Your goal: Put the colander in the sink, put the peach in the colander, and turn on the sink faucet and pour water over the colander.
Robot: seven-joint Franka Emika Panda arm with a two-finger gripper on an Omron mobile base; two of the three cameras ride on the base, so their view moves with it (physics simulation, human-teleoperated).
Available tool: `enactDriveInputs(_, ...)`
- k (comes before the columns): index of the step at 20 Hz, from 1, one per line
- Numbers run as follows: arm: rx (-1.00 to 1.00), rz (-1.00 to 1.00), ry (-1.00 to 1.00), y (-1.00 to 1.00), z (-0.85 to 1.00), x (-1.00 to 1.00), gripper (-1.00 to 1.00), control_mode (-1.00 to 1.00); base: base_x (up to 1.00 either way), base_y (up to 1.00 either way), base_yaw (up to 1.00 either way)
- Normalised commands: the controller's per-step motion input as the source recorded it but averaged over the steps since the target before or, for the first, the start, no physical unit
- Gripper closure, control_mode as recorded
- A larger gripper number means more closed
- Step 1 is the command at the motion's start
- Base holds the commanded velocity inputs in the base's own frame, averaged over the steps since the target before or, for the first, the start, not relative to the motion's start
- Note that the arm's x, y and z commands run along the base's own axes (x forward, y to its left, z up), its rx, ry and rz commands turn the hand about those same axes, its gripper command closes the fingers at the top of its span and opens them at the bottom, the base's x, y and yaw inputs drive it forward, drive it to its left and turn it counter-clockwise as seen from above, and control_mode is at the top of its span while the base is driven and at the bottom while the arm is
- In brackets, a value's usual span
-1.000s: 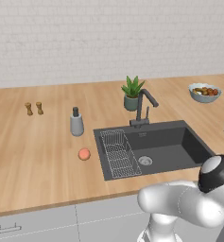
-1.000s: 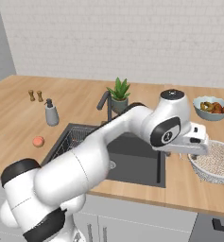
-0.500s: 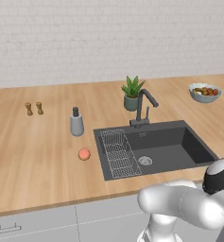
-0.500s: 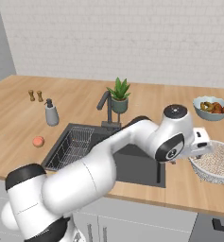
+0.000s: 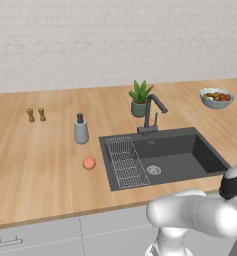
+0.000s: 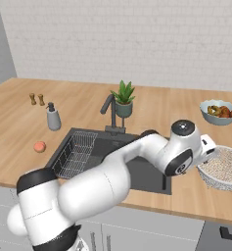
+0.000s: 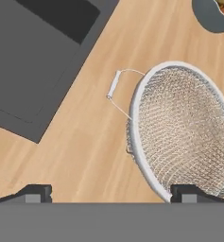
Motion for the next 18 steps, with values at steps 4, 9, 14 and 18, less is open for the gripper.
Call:
enactDriveInputs(4, -0.15, 0.05, 0.00, -0.22, -0.16, 0.06, -1.00, -1.00, 0.00, 0.00, 0.00)
enactDriveInputs(9, -0.06, 0.04, 0.00, -0.27, -0.22, 0.11, -1.00, -1.00, 0.00, 0.00, 0.00)
enactDriveInputs(14, 0.00, 0.03, 0.00, -0.21, -0.21, 0.14, -1.00, -1.00, 0.00, 0.00, 0.00)
enactDriveInputs(18, 0.00, 0.01, 0.00, -0.18, -0.08, 0.18, -1.00, -1.00, 0.00, 0.00, 0.00)
